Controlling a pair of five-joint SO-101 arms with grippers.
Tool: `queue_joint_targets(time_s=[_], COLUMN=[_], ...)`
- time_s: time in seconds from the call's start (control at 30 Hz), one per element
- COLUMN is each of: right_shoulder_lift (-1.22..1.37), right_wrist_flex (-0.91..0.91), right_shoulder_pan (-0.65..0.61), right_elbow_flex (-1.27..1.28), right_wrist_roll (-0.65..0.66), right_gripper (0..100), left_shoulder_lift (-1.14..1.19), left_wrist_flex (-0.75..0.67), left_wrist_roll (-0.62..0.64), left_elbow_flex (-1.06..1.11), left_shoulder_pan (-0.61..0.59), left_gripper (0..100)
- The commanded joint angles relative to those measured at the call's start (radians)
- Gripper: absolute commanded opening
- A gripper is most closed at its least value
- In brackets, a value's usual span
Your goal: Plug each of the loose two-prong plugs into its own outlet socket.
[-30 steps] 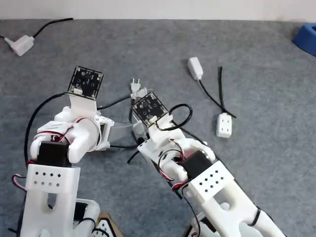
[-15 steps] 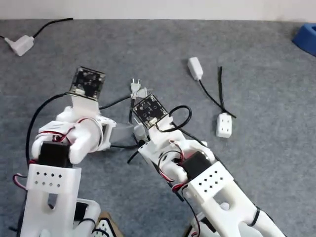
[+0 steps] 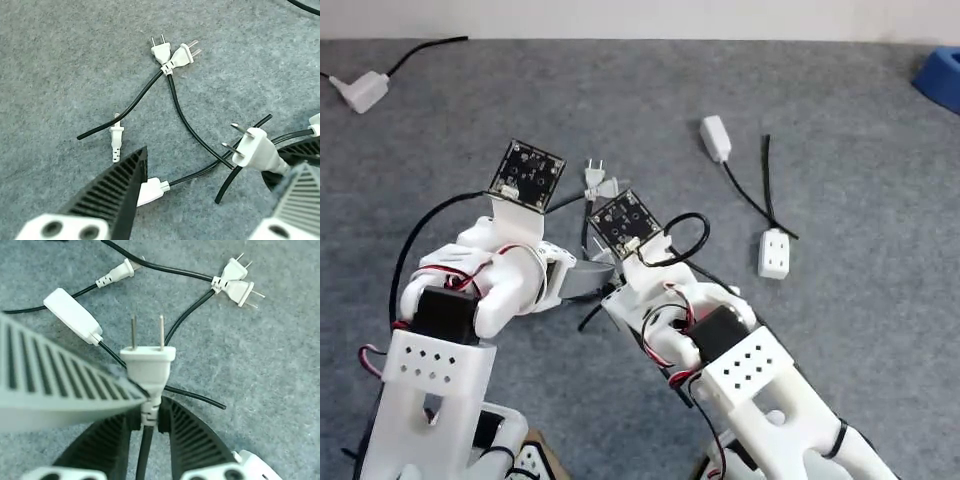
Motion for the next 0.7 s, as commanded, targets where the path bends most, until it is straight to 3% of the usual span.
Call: queue_joint_targets(time_s=[0.0,0.37,0.67], right_shoulder_lift=[-0.031,-0.035,-0.025], right_wrist_flex=[0.03,0.104,0.28], right_shoulder_pan=[-0.016,-0.019,-0.019], right_elbow_flex=[-0.018,-0.084,-0.315], right_wrist_roll=[-0.009,-0.008,0.026], right_gripper=[0.6,0.6,0.6], left_shoulder_lift=[-0.008,-0.008,-0.008], left_wrist_flex=[-0.025,-0.279,-0.302], left_wrist_roll=[0.0,-0.043,-0.04], left_elbow_flex=[0.005,0.248,0.285], left_shoulder_pan=[-0.002,-0.108,-0.107], left_gripper=[42,42,42])
